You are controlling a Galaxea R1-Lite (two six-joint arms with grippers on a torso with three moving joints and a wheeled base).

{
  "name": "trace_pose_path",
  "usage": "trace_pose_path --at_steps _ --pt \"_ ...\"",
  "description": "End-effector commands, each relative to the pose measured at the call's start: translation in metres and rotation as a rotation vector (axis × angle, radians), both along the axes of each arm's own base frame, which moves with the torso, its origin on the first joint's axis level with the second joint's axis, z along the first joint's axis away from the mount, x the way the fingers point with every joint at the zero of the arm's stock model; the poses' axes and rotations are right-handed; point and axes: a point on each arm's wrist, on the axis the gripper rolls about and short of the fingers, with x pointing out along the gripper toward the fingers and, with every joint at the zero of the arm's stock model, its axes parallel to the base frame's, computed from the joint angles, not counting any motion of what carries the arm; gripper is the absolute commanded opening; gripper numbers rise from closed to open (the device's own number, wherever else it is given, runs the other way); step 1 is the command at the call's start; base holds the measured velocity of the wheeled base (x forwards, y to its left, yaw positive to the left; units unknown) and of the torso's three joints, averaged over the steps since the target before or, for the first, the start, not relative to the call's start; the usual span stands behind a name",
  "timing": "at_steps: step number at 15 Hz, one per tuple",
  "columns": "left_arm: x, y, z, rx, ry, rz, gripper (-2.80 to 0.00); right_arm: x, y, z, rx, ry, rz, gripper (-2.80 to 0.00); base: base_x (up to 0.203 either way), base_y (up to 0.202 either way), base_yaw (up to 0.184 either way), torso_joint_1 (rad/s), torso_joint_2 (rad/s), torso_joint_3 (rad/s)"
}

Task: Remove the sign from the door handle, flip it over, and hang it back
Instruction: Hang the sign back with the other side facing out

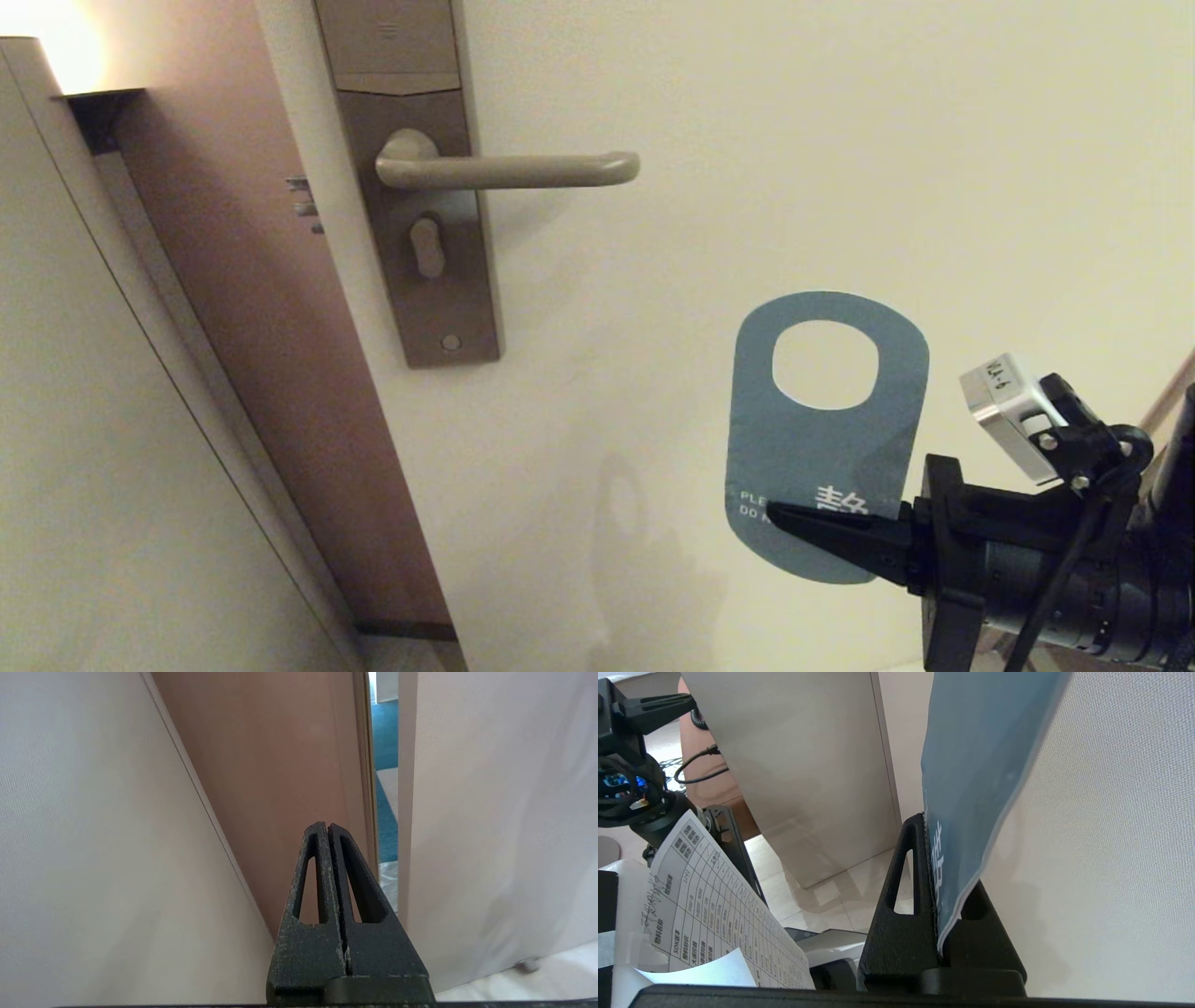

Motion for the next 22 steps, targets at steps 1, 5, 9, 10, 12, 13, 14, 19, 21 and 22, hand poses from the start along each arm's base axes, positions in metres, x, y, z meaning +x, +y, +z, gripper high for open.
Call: trace_pose_path --at_steps 1,5,9,10,12,13,14,19,21,22 --pt "0.0 0.0 -0.001 -0.038 0.004 0.001 -2.8 -0.001 0.0 0.001 0.005 -0.006 0.003 -2.8 0.0 0.0 0.0 0.0 0.0 0.0" --pt "0.0 0.0 -0.001 -0.066 0.006 0.002 -2.8 0.0 0.0 0.004 0.01 -0.014 0.001 -2.8 0.0 0.0 0.0 0.0 0.0 0.0" --pt "0.0 0.0 -0.001 -0.066 0.006 0.002 -2.8 0.0 0.0 0.004 0.011 -0.017 -0.003 -2.8 0.0 0.0 0.0 0.0 0.0 0.0" --pt "0.0 0.0 -0.001 -0.067 0.006 0.002 -2.8 0.0 0.0 0.005 0.011 -0.021 -0.012 -2.8 0.0 0.0 0.0 0.0 0.0 0.0" --pt "0.0 0.0 -0.001 -0.066 0.006 0.002 -2.8 0.0 -0.001 0.006 0.008 -0.029 -0.048 -2.8 0.0 0.0 0.0 0.0 0.0 0.0" --pt "0.0 0.0 -0.001 -0.066 0.006 0.002 -2.8 0.001 -0.001 0.008 0.014 -0.036 -0.06 -2.8 0.0 0.0 0.0 0.0 0.0 0.0" --pt "0.0 0.0 -0.001 -0.067 0.006 0.002 -2.8 0.003 0.001 0.01 0.016 -0.039 -0.066 -2.8 0.0 0.0 0.0 0.0 0.0 0.0" --pt "0.0 0.0 -0.001 -0.068 0.006 0.002 -2.8 0.013 0.002 0.026 0.017 -0.1 -0.274 -2.8 0.0 0.0 0.0 0.0 0.0 0.0" --pt "0.0 0.0 -0.001 -0.068 0.006 0.002 -2.8 0.014 -0.001 0.031 -0.005 -0.1 -0.364 -2.8 0.0 0.0 0.0 0.0 0.0 0.0" --pt "0.0 0.0 -0.001 -0.067 0.006 0.002 -2.8 0.012 -0.003 0.032 -0.019 -0.095 -0.402 -2.8 0.0 0.0 0.0 0.0 0.0 0.0"
